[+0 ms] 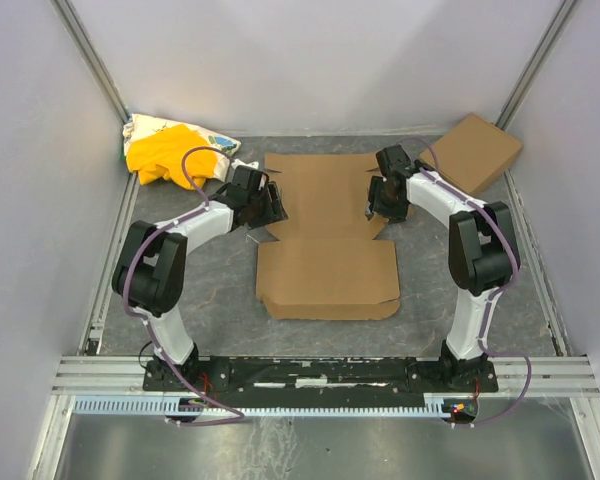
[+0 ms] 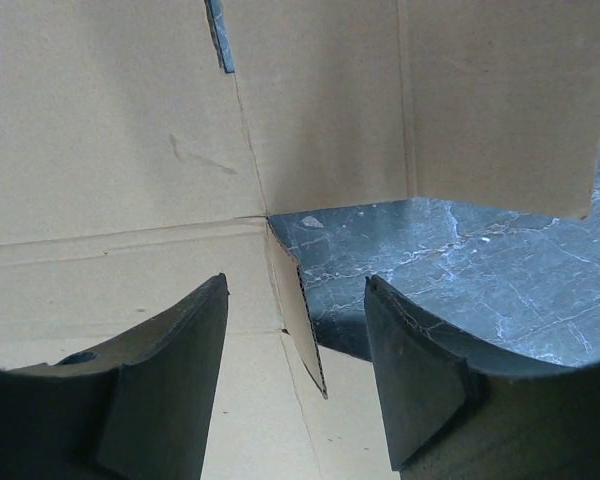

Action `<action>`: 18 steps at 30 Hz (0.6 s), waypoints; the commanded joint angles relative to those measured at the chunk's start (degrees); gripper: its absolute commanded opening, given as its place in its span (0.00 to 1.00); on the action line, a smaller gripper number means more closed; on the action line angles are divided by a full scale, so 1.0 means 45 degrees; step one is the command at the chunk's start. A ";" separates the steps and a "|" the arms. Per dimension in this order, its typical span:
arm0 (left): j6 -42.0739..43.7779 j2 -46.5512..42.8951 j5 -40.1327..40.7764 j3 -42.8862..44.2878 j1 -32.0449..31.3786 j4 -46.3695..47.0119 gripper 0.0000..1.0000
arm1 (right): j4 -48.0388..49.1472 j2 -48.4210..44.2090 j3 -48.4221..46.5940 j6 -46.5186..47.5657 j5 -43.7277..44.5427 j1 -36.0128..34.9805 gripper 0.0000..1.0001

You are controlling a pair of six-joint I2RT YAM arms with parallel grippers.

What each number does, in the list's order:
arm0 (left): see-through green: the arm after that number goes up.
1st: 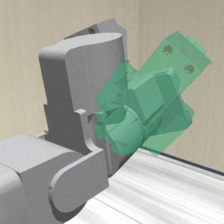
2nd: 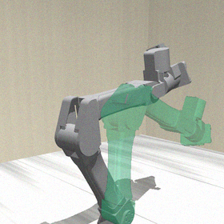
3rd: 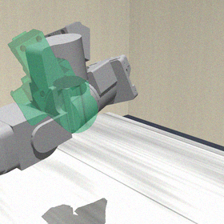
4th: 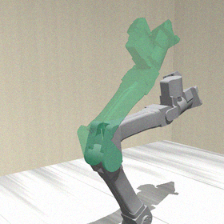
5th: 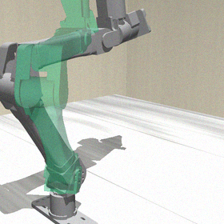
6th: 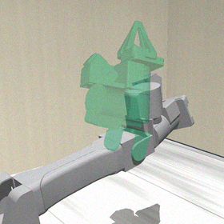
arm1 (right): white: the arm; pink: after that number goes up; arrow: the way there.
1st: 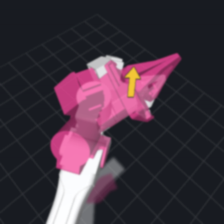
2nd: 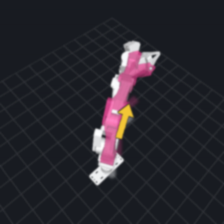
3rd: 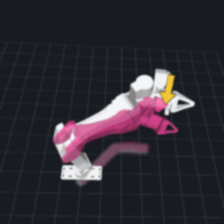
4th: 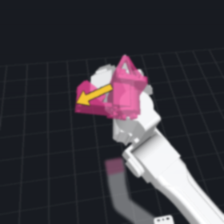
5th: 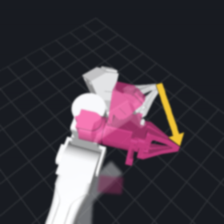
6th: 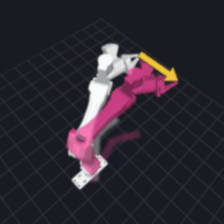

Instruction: Fold the paper box

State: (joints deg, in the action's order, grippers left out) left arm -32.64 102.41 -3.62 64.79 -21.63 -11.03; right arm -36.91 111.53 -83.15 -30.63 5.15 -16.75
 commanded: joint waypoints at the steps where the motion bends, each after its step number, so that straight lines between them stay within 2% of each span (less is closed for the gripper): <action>1: 0.0243 -0.0007 -0.0154 0.0891 -0.0443 0.0199 0.68 | 0.0106 0.0108 -0.0547 0.0214 -0.0214 0.0023 0.64; 5: 0.0328 0.0255 -0.0109 0.1311 -0.0823 0.0016 0.68 | 0.0112 0.0276 -0.0617 0.0245 -0.0385 -0.0002 0.62; 9: 0.0417 0.0712 -0.0037 0.1586 -0.1064 -0.0126 0.68 | 0.0112 0.0477 -0.0733 0.0245 -0.0613 -0.0006 0.55; 18: 0.0314 0.1218 -0.0064 0.1633 -0.1283 0.0203 0.67 | 0.0047 0.0773 -0.1046 0.0313 -0.0728 -0.0157 0.53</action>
State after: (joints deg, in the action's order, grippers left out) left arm -32.49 107.11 -3.55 70.06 -27.00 -11.53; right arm -37.10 114.02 -84.79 -29.91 2.57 -16.88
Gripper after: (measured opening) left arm 0.676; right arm 0.539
